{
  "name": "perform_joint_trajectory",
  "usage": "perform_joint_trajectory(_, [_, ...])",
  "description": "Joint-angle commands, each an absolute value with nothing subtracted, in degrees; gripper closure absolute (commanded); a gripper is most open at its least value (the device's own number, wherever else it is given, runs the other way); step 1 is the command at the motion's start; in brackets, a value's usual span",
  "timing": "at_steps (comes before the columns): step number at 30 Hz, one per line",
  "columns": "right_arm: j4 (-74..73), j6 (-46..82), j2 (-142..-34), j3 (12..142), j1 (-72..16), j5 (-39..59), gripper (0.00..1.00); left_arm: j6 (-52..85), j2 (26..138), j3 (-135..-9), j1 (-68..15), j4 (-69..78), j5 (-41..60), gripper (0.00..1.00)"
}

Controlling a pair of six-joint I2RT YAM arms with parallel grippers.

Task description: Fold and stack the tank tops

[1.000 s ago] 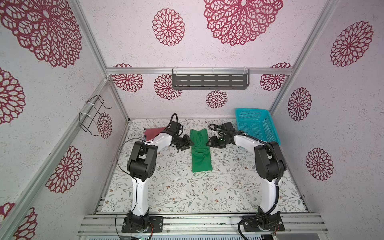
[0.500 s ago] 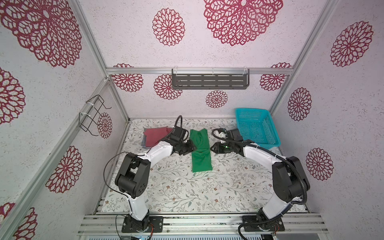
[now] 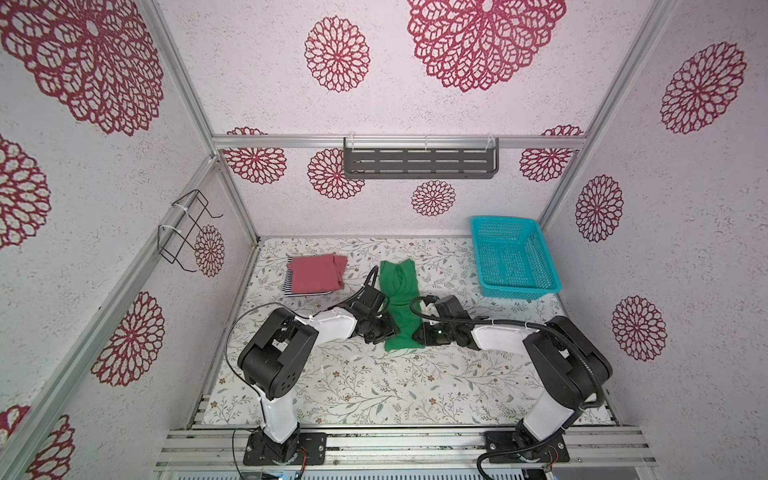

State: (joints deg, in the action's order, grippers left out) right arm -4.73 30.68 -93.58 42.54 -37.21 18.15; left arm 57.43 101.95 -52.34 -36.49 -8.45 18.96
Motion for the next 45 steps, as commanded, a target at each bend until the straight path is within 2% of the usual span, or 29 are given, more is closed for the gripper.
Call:
perform_joint_trajectory(1, [0.91,35.4,-85.55,38.26,-42.88,18.74,0.77,65.46,96.06,-43.89,-41.32,-11.53,20.51,0.58])
perform_joint_trajectory(4, [7.44,36.12,-77.35,37.36,-43.37,18.98,0.73,65.85,84.95,-42.9,-42.02,-20.88,17.77,0.57])
perform_joint_trajectory(6, [12.8,33.89,-73.9,39.2,-41.37,18.41,0.65,63.71,78.45,-44.65,-41.03,-27.02,14.17,0.56])
perform_joint_trajectory(9, [15.9,29.24,-74.47,41.97,-35.56,18.82,0.57,57.67,75.65,-46.57,-35.57,-28.43,13.84,0.55])
perform_joint_trajectory(13, [11.22,25.95,-80.36,45.56,-31.4,19.45,0.55,50.92,81.19,-49.12,-30.5,-23.76,13.01,0.52])
perform_joint_trajectory(17, [6.21,25.18,-87.03,48.73,-31.29,22.16,0.47,49.49,88.76,-52.2,-29.97,-18.42,13.71,0.49])
perform_joint_trajectory(23, [1.56,25.55,-92.38,50.17,-31.29,24.51,0.47,51.86,95.49,-52.68,-30.28,-11.83,16.66,0.51])
perform_joint_trajectory(25, [0.11,26.35,-94.08,50.12,-31.37,25.95,0.48,53.0,96.92,-52.08,-30.6,-9.74,17.51,0.52])
perform_joint_trajectory(29, [-2.08,28.4,-95.11,49.82,-31.42,28.54,0.59,54.69,98.43,-51.84,-31.52,-6.71,18.83,0.56])
perform_joint_trajectory(31, [-1.82,28.65,-94.54,49.8,-31.38,28.75,0.65,55.47,98.31,-52.25,-32.14,-6.62,19.09,0.66])
perform_joint_trajectory(33, [-1.32,28.37,-93.82,49.66,-31.38,28.7,0.72,55.9,97.96,-52.43,-32.82,-7.31,18.92,0.7])
perform_joint_trajectory(38, [0.01,28.48,-91.44,49.98,-31.42,28.58,0.91,55.71,95.31,-51.66,-32.86,-9.57,18.34,0.99])
perform_joint_trajectory(45, [4.32,26.43,-86.66,52.17,-31.07,25.52,1.0,52.25,88.96,-53.17,-31.45,-16.26,12.53,1.0])
